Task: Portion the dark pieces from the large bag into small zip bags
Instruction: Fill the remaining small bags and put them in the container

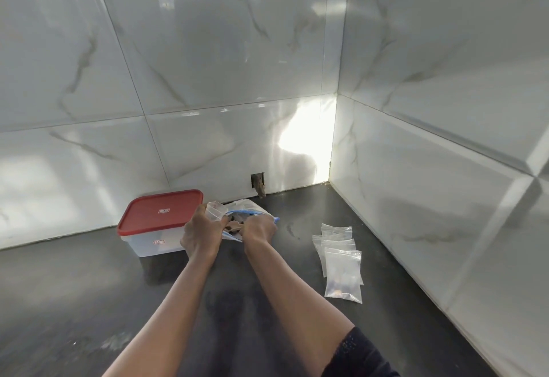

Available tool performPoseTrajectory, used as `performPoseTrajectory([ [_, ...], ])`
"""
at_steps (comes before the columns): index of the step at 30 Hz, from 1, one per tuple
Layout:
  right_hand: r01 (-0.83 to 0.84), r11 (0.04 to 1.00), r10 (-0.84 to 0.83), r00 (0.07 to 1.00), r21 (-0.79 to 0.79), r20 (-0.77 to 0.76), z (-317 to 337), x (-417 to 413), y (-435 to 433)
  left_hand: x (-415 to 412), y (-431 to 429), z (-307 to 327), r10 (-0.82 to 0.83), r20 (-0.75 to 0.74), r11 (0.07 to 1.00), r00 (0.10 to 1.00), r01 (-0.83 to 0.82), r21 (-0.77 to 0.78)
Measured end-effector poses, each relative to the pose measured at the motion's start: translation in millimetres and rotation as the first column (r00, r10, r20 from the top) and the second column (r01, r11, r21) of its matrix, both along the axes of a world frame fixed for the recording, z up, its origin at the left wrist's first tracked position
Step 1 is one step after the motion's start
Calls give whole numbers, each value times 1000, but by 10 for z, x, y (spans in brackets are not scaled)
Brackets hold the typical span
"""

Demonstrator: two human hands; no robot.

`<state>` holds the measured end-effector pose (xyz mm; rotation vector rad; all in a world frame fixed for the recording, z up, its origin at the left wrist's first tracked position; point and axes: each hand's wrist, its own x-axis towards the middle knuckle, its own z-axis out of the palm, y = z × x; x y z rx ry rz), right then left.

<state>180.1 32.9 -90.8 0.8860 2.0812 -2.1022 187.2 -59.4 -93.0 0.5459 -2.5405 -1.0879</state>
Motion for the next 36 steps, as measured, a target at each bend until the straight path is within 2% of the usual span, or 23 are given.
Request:
performPoseTrajectory([
  [5, -98, 985, 93, 995, 143, 38, -284, -364, 207, -3, 36, 9, -15, 3, 1000, 1000, 15, 19],
  [9, -143, 972, 138, 990, 185, 38, 64, -194, 482, -25, 78, 4, -67, -4, 995, 998, 67, 67],
  [13, -150, 969, 147, 989, 196, 30, 218, -182, 747, -55, 102, 1, -124, 3, 992, 992, 124, 33],
  [20, -328, 926, 322, 945, 186, 65, 565, -95, 1079, -142, 81, -77, -193, -36, 981, 981, 194, 28],
  [23, -308, 937, 311, 950, 163, 10, 670, -93, 1163, -159, 63, -120, -206, -53, 978, 977, 207, 17],
  [27, -269, 956, 286, 947, 120, -150, 772, -63, 1089, -190, 43, -202, -228, -51, 974, 972, 229, -1],
  [31, -242, 922, 323, 912, 303, -252, 751, -29, 842, -197, 59, -239, -238, -23, 971, 971, 238, -29],
  [36, -224, 730, 499, 820, 646, -280, 719, 55, 612, -206, 45, -219, -211, -34, 977, 977, 212, 19],
])
